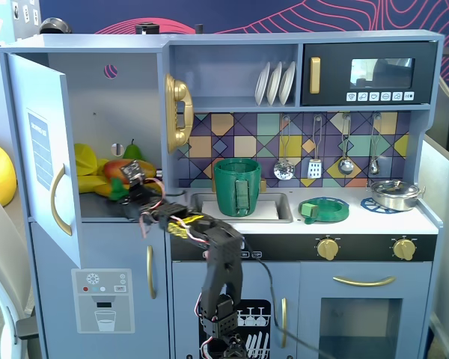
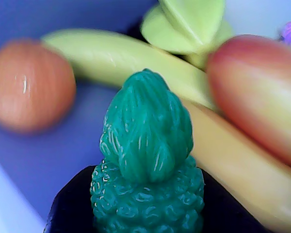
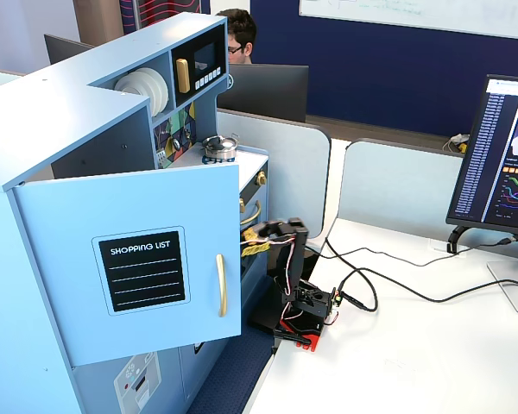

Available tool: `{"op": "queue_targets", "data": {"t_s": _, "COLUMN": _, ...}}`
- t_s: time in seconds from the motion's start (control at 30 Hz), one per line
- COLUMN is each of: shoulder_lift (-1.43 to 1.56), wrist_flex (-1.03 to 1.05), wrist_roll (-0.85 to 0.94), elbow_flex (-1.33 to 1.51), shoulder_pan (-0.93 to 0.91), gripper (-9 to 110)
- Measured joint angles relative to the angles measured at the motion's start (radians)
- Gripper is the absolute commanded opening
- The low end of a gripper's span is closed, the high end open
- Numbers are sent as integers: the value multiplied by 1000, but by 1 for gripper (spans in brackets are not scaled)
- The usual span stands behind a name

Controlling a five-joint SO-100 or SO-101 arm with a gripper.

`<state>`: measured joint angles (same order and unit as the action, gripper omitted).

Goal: Pick up the green pineapple from the left cabinet and place it in the green recipient

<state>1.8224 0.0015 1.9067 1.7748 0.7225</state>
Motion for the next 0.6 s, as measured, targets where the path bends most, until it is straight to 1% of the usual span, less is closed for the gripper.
{"op": "queue_targets", "data": {"t_s": 0.2, "shoulder_lift": 405, "wrist_flex": 359, "wrist_roll": 9, "elbow_flex": 91, "shoulder_pan": -66, "gripper": 0}}
{"op": "queue_targets", "data": {"t_s": 0.33, "shoulder_lift": 591, "wrist_flex": 552, "wrist_roll": 5, "elbow_flex": 89, "shoulder_pan": -170, "gripper": 0}}
{"op": "queue_targets", "data": {"t_s": 0.47, "shoulder_lift": 675, "wrist_flex": 658, "wrist_roll": 0, "elbow_flex": 86, "shoulder_pan": -291, "gripper": 0}}
{"op": "queue_targets", "data": {"t_s": 0.6, "shoulder_lift": 663, "wrist_flex": 680, "wrist_roll": -26, "elbow_flex": 35, "shoulder_pan": -440, "gripper": 0}}
